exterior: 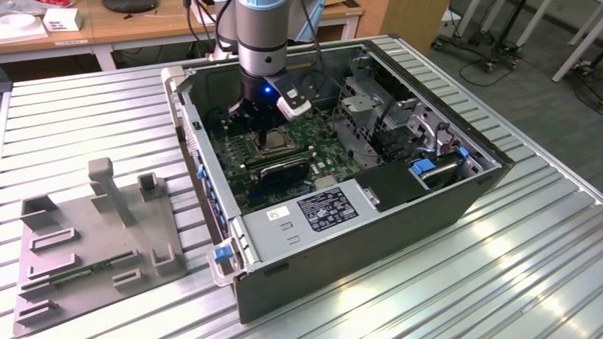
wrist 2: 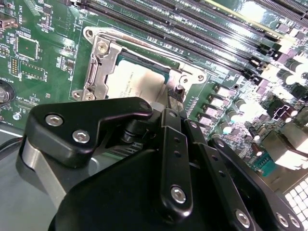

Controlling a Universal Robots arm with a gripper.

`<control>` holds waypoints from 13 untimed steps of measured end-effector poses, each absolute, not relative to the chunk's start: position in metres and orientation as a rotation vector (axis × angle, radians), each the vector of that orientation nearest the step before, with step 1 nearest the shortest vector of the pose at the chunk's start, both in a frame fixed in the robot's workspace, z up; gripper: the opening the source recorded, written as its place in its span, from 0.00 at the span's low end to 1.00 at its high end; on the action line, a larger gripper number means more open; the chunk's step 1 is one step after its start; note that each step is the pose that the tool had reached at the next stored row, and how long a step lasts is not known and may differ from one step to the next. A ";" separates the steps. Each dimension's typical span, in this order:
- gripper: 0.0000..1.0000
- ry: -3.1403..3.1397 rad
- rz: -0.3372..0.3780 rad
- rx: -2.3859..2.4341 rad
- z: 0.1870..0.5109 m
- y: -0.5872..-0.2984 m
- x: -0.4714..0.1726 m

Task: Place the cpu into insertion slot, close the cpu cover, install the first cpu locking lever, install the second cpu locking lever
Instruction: 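Close the cpu cover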

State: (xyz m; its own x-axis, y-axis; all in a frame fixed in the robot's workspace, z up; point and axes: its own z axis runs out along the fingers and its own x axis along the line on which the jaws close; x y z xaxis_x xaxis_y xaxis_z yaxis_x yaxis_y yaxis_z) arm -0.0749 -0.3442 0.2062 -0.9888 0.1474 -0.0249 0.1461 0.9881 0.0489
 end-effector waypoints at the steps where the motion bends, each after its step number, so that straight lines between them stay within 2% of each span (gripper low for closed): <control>1: 0.11 3.104 0.073 0.229 0.206 -0.344 -0.075; 13: 0.11 3.104 0.073 0.229 0.202 -0.344 -0.075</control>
State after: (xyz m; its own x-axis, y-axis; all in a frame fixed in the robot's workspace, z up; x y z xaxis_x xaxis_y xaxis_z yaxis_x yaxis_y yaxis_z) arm -0.0749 -0.3442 0.2024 -0.9888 0.1475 -0.0249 0.1461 0.9881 0.0489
